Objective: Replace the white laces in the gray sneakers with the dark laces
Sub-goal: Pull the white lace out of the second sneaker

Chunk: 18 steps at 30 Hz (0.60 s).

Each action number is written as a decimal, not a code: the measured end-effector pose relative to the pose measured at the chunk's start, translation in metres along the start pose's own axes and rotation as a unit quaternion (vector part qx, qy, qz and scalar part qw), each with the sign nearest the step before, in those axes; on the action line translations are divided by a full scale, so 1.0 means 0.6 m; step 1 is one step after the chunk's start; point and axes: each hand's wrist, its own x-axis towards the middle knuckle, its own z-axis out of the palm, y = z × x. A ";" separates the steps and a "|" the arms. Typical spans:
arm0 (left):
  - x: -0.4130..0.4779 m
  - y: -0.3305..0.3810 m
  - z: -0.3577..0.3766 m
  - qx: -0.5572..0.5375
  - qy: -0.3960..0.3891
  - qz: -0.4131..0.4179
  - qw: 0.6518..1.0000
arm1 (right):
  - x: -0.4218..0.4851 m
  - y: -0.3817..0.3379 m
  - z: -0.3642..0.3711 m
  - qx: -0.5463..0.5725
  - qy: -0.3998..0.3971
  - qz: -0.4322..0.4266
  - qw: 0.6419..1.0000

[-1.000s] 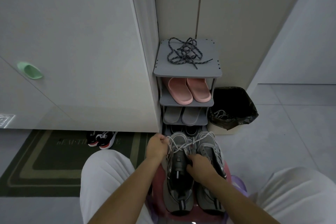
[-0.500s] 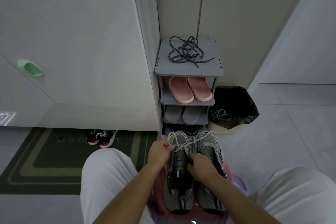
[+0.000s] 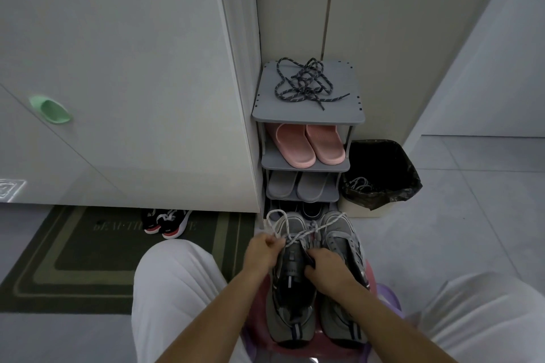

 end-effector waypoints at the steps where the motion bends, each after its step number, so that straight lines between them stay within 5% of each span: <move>1: -0.005 -0.003 0.003 -0.013 0.008 0.001 1.000 | 0.000 -0.001 0.000 -0.001 -0.001 -0.002 1.000; 12: 0.032 0.044 -0.048 -0.075 0.093 0.069 0.990 | -0.001 0.000 0.002 0.009 0.005 0.000 1.000; 18: 0.026 0.025 -0.029 -0.033 0.019 0.020 0.999 | 0.000 0.001 0.001 0.005 0.007 0.000 1.000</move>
